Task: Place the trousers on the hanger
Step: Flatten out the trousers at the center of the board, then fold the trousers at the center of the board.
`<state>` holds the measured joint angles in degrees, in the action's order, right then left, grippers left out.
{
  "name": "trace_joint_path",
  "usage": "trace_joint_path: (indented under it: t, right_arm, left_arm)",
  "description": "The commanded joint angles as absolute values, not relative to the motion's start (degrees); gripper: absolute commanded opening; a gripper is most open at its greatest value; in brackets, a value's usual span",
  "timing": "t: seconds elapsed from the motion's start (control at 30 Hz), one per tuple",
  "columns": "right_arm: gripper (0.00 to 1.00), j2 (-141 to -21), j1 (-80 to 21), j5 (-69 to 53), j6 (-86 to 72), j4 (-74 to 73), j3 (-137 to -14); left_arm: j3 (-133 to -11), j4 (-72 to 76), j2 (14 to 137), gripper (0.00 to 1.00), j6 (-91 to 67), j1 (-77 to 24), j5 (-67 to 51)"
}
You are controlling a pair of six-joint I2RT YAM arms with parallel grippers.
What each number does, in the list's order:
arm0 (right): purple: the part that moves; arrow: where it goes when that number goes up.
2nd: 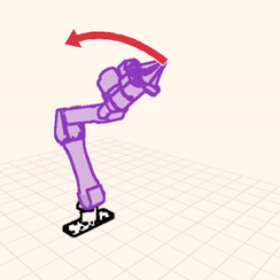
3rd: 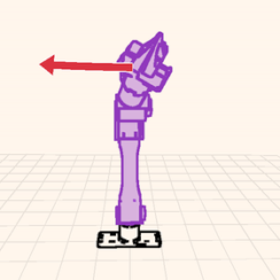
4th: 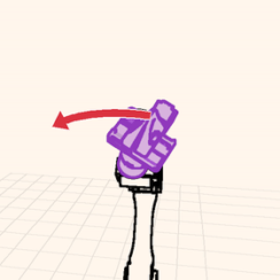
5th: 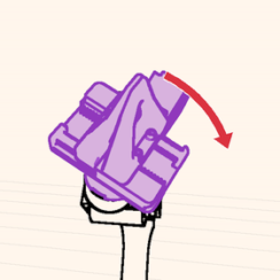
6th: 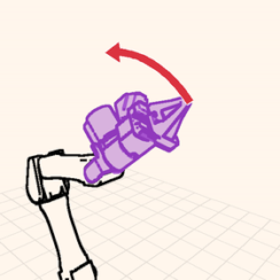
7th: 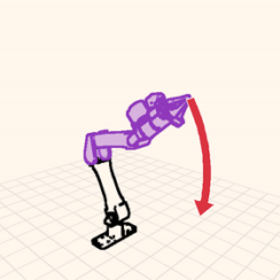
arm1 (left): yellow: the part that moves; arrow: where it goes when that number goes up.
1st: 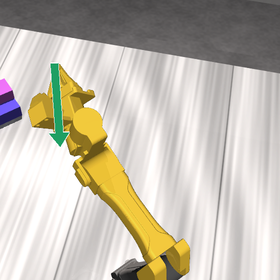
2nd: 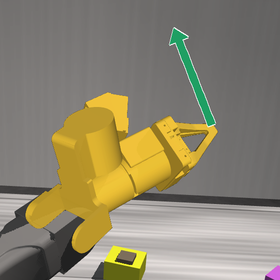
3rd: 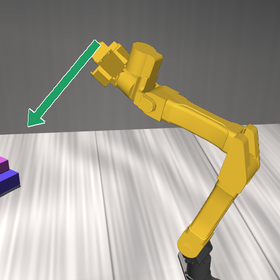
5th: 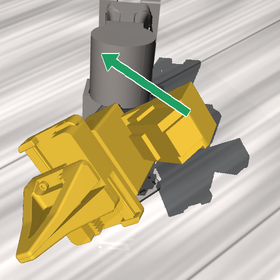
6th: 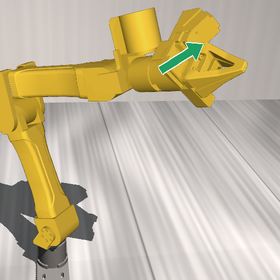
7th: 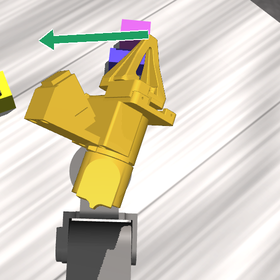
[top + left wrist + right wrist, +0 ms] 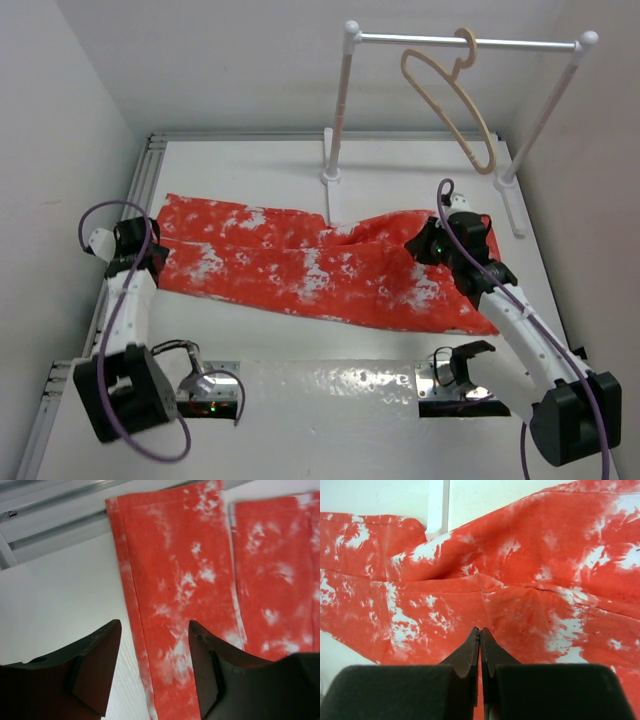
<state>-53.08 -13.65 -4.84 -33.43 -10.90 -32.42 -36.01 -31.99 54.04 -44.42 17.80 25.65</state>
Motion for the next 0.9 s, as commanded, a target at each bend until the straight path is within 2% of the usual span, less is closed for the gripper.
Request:
trace_joint_path:
  t: [0.0, 0.17, 0.37, 0.53, 0.63, 0.7, 0.73, 0.8, 0.87]
  right_arm:
    - [0.0, -53.3, -13.9, -6.4, -33.7, -8.9, -32.2]
    - [0.05, -51.3, -13.9, -4.4, -33.5, -9.4, -31.9]
    - [0.1, -51.6, -13.9, -6.5, -33.7, -8.6, -31.7]
    - [0.22, -51.8, -13.9, -6.5, -33.7, -8.5, -31.6]
    - [0.24, -51.6, -13.9, -6.2, -33.7, -9.1, -31.4]
    - [0.25, -50.9, -13.9, -4.9, -34.2, -9.6, -30.4]
    - [0.25, -49.8, -13.9, -1.3, -34.8, -10.2, -29.8]
    - [0.34, -49.2, -13.9, 4.4, -35.7, -11.2, -28.7]
    - [0.4, -52.0, -13.6, 14.7, -35.2, -11.8, -28.7]
  left_arm:
    - [-41.0, -26.5, 61.8, 0.53, -44.3, 23.3, 19.4]
    - [-38.1, -23.3, 68.3, 0.45, -41.8, 36.1, 12.8]
    - [-38.2, -20.5, 74.1, 0.51, -40.9, 38.5, 13.4]
    - [-38.6, -17.4, 78.9, 0.49, -40.9, 39.6, 9.9]
    - [-37.6, -14.9, 81.1, 0.47, -42.2, 39.6, 8.0]
    - [-37.1, -13.5, 82.6, 0.41, -42.8, 39.6, 6.3]
    - [-36.4, -12.8, 83.7, 0.35, -43.3, 39.6, 5.6]
    - [-35.7, -10.8, 84.5, 0.32, -44.0, 39.6, 3.6]
    - [-34.6, -9.8, 85.3, 0.21, -44.6, 39.4, 2.7]
